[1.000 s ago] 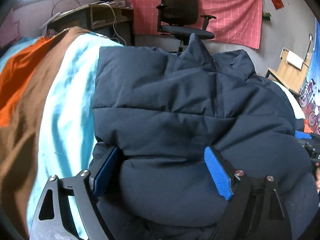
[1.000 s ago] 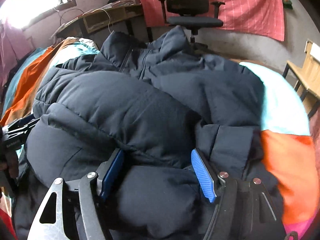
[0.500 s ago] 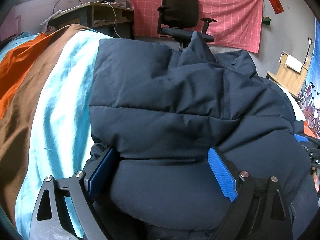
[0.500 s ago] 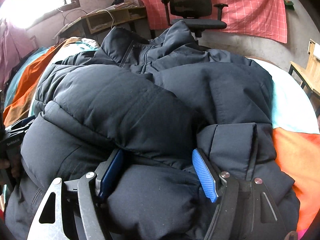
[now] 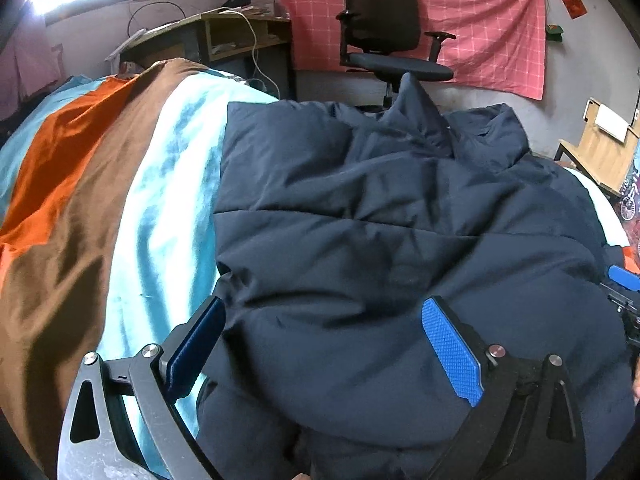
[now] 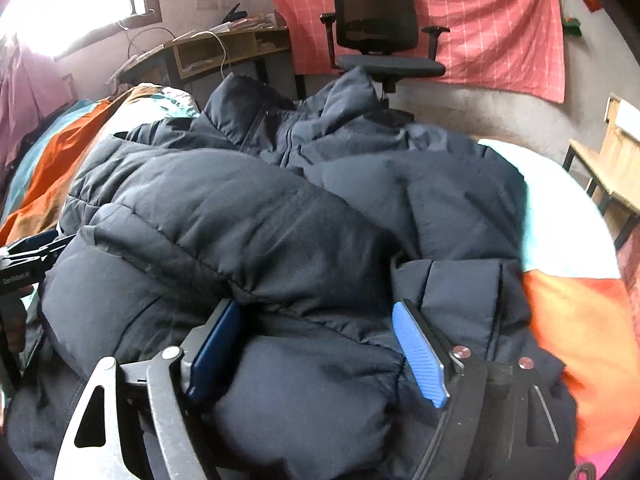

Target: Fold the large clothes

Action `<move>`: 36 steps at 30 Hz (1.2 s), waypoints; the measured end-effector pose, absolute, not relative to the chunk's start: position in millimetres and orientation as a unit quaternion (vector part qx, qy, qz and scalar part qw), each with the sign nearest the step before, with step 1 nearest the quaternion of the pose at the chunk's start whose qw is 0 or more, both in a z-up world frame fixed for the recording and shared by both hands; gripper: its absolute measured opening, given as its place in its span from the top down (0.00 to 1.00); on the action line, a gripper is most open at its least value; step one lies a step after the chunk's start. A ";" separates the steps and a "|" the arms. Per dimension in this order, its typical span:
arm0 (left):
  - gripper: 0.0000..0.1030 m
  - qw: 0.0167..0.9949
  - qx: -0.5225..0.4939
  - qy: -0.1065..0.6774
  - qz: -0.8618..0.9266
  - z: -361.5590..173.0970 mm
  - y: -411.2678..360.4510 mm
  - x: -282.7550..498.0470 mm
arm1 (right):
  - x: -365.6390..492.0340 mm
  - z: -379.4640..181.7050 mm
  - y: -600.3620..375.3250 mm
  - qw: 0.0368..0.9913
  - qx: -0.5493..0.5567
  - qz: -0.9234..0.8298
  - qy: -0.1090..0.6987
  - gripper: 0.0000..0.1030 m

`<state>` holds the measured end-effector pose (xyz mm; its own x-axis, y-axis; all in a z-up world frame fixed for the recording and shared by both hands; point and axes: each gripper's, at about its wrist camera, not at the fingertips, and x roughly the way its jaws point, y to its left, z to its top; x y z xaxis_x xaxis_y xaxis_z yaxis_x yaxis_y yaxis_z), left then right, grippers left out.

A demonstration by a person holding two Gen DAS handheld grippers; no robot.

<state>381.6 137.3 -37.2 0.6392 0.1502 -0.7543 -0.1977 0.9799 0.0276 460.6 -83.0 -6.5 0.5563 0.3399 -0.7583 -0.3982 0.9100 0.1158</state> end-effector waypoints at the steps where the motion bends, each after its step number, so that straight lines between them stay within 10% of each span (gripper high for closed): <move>1: 0.06 0.905 -0.029 0.413 0.097 -32.0 135.3 378.5 | 458.8 -2.0 -82.9 0.882 -0.034 0.208 0.422 0.17; 36: 0.06 0.902 -0.020 0.403 0.156 162.1 60.9 457.7 | 541.7 173.2 -121.0 0.888 -0.008 0.223 0.401 0.08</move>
<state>457.7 60.9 162.1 0.6269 0.2645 -0.7328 -0.2974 0.9506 0.0887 541.7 -121.0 173.2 0.5784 0.3891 -0.7170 -0.4028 0.9005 0.1638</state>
